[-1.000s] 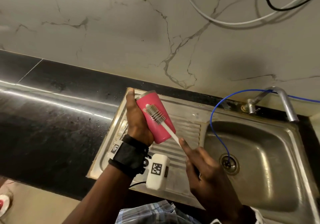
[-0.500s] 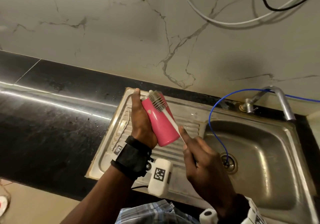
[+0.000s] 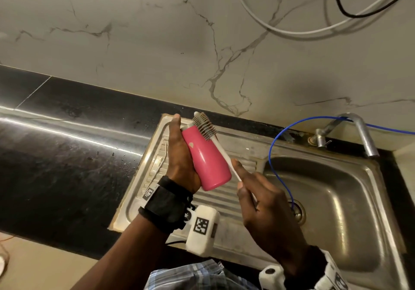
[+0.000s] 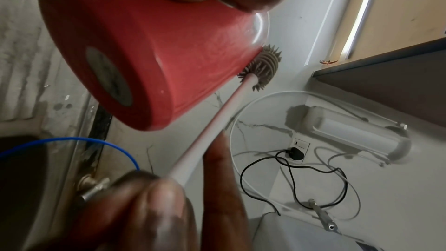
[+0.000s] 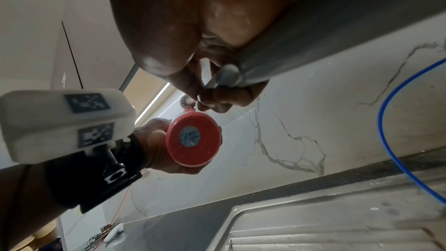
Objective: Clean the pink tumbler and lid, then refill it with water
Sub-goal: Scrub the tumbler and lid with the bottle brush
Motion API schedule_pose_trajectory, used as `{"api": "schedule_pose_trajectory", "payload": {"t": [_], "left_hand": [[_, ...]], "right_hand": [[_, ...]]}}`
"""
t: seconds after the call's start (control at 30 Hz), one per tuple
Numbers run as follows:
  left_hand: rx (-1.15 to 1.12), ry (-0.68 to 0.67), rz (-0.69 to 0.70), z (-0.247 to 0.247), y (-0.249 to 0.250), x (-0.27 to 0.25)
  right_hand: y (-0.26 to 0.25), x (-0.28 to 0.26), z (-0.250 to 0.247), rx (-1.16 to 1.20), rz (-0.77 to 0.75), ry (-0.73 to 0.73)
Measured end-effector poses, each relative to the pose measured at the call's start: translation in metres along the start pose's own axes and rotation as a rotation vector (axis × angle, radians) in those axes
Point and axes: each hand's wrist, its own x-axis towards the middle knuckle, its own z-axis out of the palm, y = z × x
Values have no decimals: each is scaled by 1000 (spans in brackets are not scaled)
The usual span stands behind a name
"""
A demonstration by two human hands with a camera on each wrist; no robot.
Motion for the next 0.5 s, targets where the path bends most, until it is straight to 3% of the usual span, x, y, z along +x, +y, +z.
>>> {"api": "schedule_pose_trajectory", "payload": {"t": [0.3, 0.5], "left_hand": [[-161, 94, 41, -14, 42, 11], [-59, 93, 8, 2, 20, 2]], "right_hand": [[12, -40, -17, -43, -24, -60], [3, -30, -9, -100, -66, -58]]}}
